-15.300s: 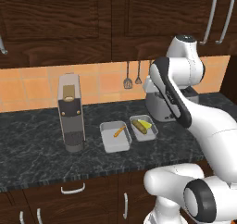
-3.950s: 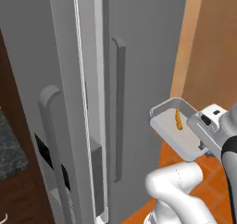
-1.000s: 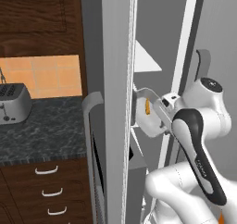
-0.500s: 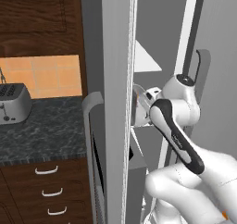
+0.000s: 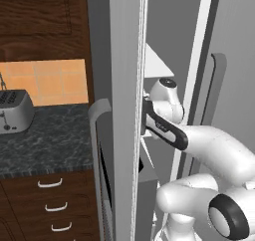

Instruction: Take the meat container that has the shrimp and place it on the second highest rack of the freezer. Then take the vegetable container that has the potato and lemon wedge and place it on the highest rack of the freezer.

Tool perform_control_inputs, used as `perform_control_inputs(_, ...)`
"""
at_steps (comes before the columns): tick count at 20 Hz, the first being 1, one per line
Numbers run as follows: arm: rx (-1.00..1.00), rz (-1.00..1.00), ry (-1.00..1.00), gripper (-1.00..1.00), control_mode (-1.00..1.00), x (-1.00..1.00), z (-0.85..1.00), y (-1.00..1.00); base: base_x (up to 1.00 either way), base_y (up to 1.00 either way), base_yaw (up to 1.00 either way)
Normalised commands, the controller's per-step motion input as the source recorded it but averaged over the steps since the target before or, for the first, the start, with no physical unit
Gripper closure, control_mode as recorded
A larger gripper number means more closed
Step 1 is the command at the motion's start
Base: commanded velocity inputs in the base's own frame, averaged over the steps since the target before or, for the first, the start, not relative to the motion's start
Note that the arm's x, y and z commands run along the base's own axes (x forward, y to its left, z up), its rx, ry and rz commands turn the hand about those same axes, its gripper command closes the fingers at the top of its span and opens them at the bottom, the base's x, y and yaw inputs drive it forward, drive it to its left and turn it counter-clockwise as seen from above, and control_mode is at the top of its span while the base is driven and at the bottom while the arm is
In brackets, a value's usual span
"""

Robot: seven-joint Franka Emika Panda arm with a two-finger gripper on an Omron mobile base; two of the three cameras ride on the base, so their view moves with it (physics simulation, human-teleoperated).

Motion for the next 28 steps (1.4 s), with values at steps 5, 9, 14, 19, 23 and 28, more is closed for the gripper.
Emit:
perform_control_inputs(5,0.0,-0.05,0.0,1.0,-1.0,0.57,-0.39,0.0,0.0,0.0,0.0)
perform_control_inputs(9,0.0,-0.03,0.01,1.0,-1.0,0.81,-0.48,0.0,0.0,0.0,0.0)
perform_control_inputs(14,0.0,-0.03,0.0,1.0,-1.0,0.74,-0.53,0.0,0.0,0.0,0.0)
perform_control_inputs(19,0.0,-0.01,-0.01,-1.0,-1.0,0.47,-0.45,0.03,0.0,0.0,0.0)
perform_control_inputs(23,0.0,0.0,-0.17,-1.0,-1.0,-0.22,-0.39,0.0,0.0,0.0,0.0)
perform_control_inputs(28,0.0,0.0,-0.43,-1.0,-1.0,-0.35,-0.16,0.0,0.0,0.0,0.0)
